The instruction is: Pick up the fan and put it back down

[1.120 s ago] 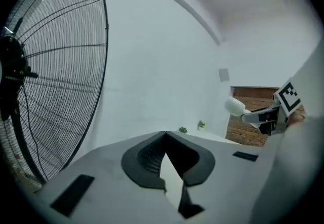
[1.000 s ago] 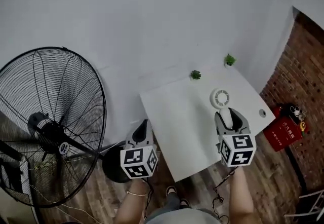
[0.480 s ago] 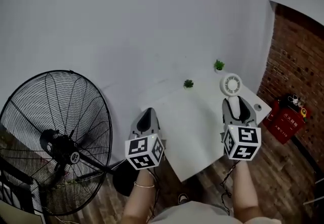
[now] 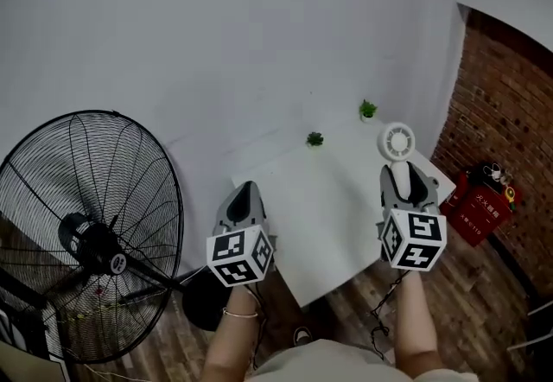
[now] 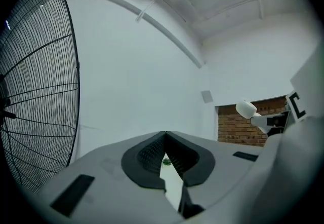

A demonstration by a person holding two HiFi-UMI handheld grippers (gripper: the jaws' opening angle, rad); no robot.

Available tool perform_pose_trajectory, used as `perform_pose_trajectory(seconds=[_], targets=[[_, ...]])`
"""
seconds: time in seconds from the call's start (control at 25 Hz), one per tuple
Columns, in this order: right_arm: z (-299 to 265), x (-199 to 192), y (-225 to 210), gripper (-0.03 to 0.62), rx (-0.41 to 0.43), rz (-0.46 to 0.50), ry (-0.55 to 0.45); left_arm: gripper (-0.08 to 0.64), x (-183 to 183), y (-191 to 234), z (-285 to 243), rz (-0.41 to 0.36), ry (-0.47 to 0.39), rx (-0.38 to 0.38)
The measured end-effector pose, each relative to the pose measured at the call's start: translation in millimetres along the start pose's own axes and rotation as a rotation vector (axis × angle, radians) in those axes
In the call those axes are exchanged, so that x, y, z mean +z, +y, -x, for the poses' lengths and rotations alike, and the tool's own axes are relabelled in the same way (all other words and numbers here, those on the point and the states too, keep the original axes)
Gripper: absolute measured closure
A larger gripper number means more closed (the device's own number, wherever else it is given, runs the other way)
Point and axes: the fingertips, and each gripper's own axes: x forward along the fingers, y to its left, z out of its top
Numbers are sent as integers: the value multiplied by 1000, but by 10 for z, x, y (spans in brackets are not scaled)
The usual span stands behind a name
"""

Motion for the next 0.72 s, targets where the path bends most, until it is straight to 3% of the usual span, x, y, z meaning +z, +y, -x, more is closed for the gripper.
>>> perform_pose_trajectory(seconds=[0.36,0.72], targets=[[-222,-254,157,405,43,-10,64,549,-282,192,-91,20,65,32],[-355,-1076,412,405,74,-69,261,549,-1115,424,-27,50,271,67]])
